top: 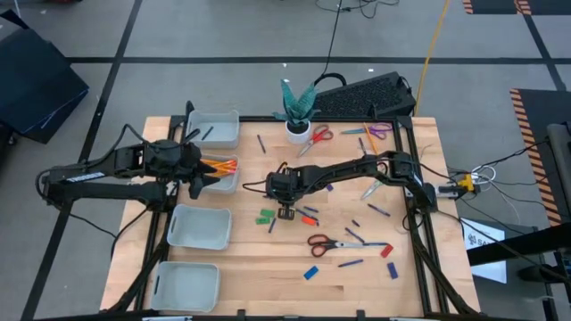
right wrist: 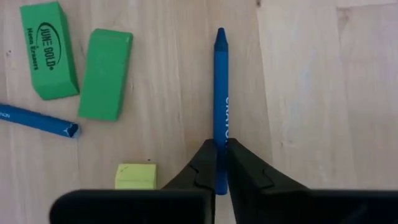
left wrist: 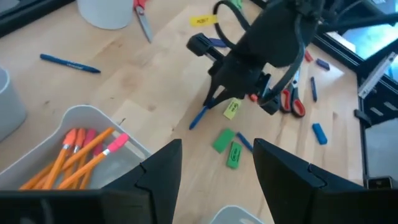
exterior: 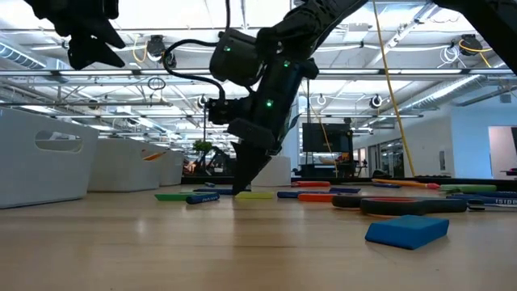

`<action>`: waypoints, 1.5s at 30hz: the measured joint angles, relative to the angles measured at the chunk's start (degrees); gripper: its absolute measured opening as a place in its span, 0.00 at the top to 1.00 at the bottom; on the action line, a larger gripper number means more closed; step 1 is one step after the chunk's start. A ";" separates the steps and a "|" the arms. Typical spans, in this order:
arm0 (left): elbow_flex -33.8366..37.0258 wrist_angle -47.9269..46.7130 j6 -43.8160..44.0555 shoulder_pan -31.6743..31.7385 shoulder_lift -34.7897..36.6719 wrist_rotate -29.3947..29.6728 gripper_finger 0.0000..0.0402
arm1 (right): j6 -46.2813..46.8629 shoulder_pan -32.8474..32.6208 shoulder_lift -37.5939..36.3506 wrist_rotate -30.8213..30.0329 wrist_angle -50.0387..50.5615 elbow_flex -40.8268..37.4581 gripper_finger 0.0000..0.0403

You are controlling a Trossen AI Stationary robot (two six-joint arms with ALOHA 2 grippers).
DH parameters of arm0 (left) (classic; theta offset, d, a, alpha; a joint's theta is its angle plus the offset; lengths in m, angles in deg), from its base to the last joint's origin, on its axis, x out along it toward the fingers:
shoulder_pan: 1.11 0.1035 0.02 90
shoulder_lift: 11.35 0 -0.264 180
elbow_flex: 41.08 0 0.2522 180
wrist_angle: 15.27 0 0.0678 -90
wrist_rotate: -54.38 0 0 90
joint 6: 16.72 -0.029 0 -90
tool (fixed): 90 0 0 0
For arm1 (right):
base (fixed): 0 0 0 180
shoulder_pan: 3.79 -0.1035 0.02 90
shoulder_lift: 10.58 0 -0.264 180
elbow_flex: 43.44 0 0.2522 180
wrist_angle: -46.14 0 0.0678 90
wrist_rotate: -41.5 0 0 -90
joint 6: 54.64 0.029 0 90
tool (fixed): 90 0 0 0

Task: Sort crayons/erasers/pens/pencils in bins
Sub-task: Put the blue crayon into the top gray bin

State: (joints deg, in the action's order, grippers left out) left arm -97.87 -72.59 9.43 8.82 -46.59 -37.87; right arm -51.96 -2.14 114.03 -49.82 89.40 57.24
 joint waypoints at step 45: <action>2.32 88.43 -13.96 -5.84 -26.89 -5.04 0.51 | 3.95 -4.79 -34.63 -7.80 -34.48 0.13 0.96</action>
State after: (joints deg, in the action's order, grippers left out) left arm -95.55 15.84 -4.53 2.99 -73.48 -42.91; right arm -48.01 -6.92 79.40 -57.62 54.91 57.37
